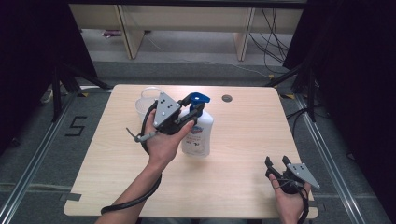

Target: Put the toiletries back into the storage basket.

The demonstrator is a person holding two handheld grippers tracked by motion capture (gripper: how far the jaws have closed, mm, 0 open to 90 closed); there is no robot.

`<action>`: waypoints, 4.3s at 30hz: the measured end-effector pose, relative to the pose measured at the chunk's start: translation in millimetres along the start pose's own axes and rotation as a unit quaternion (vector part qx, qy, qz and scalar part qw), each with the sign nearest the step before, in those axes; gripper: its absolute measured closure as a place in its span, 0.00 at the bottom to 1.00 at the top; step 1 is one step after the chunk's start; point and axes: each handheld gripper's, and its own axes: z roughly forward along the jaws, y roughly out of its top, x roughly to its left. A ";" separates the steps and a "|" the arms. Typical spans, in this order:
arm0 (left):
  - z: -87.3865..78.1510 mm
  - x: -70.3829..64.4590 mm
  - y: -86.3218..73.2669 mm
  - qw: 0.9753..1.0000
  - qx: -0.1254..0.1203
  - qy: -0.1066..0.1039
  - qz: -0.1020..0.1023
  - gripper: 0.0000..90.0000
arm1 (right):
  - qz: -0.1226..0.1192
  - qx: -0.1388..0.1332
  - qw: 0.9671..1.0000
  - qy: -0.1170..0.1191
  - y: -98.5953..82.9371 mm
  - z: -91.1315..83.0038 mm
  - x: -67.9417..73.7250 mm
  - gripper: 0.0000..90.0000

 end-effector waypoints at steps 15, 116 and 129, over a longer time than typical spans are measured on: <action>-9.4 22.4 0.3 1.000 -0.005 0.022 0.013 0.67 | -0.008 -0.003 1.000 -0.001 -0.3 0.9 -1.4 0.37; -42.9 136.8 46.0 0.984 -0.042 0.175 0.000 0.67 | -0.007 -0.014 1.000 0.005 -1.4 3.0 2.4 0.36; -27.8 147.8 48.8 0.984 -0.034 0.176 -0.010 0.67 | -0.016 -0.016 1.000 0.000 -1.8 3.6 2.2 0.36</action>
